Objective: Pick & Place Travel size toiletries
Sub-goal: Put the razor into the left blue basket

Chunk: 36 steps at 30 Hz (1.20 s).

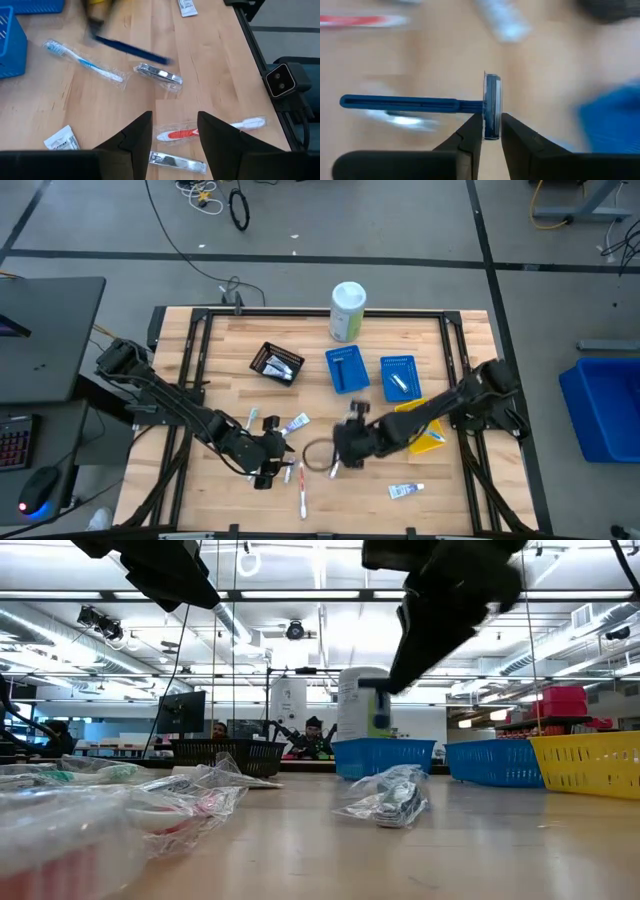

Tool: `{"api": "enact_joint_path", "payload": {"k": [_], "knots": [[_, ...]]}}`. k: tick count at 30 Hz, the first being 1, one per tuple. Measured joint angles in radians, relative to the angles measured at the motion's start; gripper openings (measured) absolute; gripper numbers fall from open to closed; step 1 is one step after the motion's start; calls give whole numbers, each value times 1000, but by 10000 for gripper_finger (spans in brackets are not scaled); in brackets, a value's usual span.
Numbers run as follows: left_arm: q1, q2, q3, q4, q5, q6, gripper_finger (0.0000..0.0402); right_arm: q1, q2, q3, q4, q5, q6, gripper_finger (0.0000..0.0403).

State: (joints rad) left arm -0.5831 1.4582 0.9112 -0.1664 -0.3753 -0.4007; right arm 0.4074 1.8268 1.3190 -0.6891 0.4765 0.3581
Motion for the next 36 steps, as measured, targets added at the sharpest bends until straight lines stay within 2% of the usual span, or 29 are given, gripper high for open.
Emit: {"api": "enact_joint_path", "payload": {"k": [4, 8, 12, 16, 19, 23, 28, 32, 36], "knots": [[0, 0, 0, 0, -4, -2, 164, -68, -55, 0, -116, 173, 2, 73], [0, 0, 0, 1, -5, -2, 164, -170, -81, 0, -196, 229, -30, 73], [0, 0, 0, 0, -6, -3, 164, -284, -81, -1, -239, 230, -90, 73], [0, 0, 0, 0, -6, -1, 164, -384, -81, -17, -186, 230, -96, 73], [0, 0, 0, 0, -6, 1, 164, -433, -81, -24, -156, 230, -161, 73], [0, 0, 0, 0, -6, 1, 164, -481, -81, -24, -153, 229, -269, 73], [0, 0, 0, 0, -6, 1, 164, -527, -81, -24, -115, 226, -295, 73], [0, 0, 0, 0, -7, 0, 164, -546, -81, -25, -88, 126, -306, 73], [0, 0, 0, 0, -27, -2, 164, -546, -78, -45, -84, 112, -313, 74]]}}
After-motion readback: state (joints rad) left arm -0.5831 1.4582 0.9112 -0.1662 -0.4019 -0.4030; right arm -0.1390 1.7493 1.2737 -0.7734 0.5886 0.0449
